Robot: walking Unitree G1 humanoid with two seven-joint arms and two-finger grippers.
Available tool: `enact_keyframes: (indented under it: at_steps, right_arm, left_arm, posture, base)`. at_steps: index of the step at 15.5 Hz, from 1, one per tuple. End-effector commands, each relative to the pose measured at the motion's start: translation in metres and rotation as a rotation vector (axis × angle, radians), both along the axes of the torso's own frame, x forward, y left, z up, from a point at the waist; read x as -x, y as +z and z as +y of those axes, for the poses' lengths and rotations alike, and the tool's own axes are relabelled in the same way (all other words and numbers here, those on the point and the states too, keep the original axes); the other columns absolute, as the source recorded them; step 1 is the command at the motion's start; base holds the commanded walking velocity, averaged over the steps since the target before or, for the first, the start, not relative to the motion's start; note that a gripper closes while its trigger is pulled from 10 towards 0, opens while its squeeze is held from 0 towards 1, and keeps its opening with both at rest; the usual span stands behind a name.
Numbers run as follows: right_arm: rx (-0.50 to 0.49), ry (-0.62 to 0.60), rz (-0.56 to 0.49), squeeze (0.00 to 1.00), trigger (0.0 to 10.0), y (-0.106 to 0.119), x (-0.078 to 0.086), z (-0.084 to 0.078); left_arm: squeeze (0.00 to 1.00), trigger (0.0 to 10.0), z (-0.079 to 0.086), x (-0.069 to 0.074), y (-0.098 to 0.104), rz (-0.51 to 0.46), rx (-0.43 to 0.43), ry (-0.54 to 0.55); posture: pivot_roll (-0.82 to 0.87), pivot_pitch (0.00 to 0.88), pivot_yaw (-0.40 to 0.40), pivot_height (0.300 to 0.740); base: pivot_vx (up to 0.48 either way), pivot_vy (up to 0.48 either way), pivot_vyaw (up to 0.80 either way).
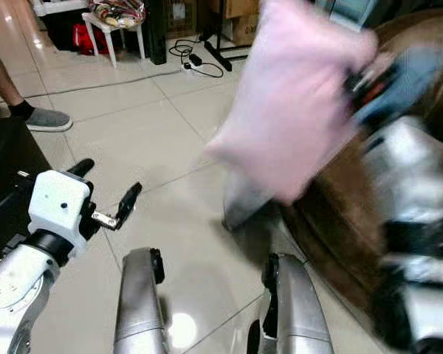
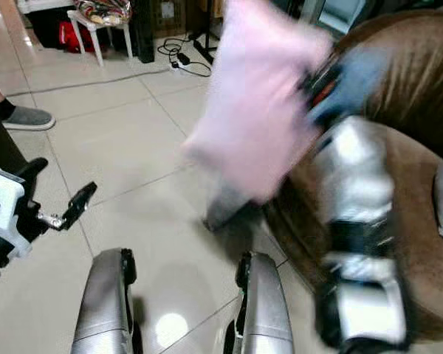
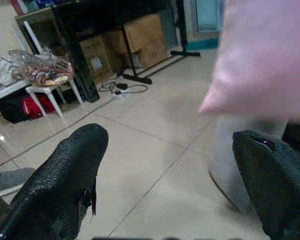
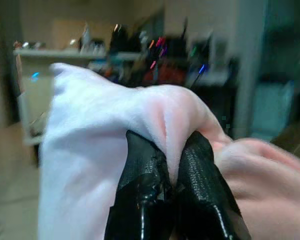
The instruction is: Move the pillow to the sofa from floor
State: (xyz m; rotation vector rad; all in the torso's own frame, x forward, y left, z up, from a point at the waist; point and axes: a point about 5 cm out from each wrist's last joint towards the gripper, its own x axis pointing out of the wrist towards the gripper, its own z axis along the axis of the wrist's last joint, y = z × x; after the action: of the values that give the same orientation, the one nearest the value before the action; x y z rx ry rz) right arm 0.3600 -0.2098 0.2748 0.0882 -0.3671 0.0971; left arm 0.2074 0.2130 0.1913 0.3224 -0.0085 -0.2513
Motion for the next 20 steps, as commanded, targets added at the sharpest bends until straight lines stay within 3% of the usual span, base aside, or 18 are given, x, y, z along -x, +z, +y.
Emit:
enact_keyframes:
  at_steps: [1, 2, 3, 6, 8, 12, 20]
  right_arm:
    - [0.04, -0.086, -0.031, 0.0, 10.0, 0.024, 0.003, -0.021]
    - [0.086, -0.164, -0.044, 0.0, 10.0, 0.046, 0.006, -0.035]
    - [0.13, -0.222, -0.01, 0.0, 10.0, 0.048, 0.007, -0.035]
    - [0.122, -0.185, 0.107, 0.0, 10.0, 0.015, 0.002, -0.012]
    - [0.138, -0.202, 0.243, 0.0, 10.0, -0.032, -0.005, 0.016]
    - [0.086, -0.225, 0.368, 0.0, 10.0, -0.077, -0.012, 0.041]
    - [0.03, -0.248, 0.387, 0.0, 10.0, -0.087, -0.008, 0.05]
  left_arm:
    - [0.0, 10.0, -0.002, -0.003, 0.0, -0.01, -0.006, 0.015]
    - [0.0, 10.0, -0.004, -0.008, 0.003, -0.034, -0.002, 0.031]
    - [0.0, 10.0, -0.004, -0.011, 0.003, -0.048, -0.001, 0.038]
    - [0.0, 10.0, -0.003, -0.015, -0.004, -0.045, -0.013, 0.07]
    - [0.0, 10.0, -0.006, -0.018, -0.007, -0.056, 0.007, 0.097]
    - [0.0, 10.0, -0.004, -0.026, -0.009, -0.071, -0.005, 0.146]
    - [0.0, 10.0, -0.002, -0.033, -0.019, -0.049, -0.034, 0.193]
  posture:
    - [0.09, 0.0, -0.101, 0.479]
    - [0.08, 0.0, -0.101, 0.479]
    - [0.08, 0.0, -0.105, 0.479]
    - [0.1, 0.0, -0.11, 0.489]
    - [0.11, 0.0, -0.113, 0.514]
    - [0.12, 0.0, -0.123, 0.554]
    - [0.09, 0.0, -0.109, 0.644]
  base:
    - [0.0, 0.0, 0.0]
    - [0.0, 0.0, 0.0]
    - [0.0, 0.0, 0.0]
    - [0.0, 0.0, 0.0]
    - [0.0, 0.0, 0.0]
    - [0.0, 0.0, 0.0]
    - [0.0, 0.0, 0.0]
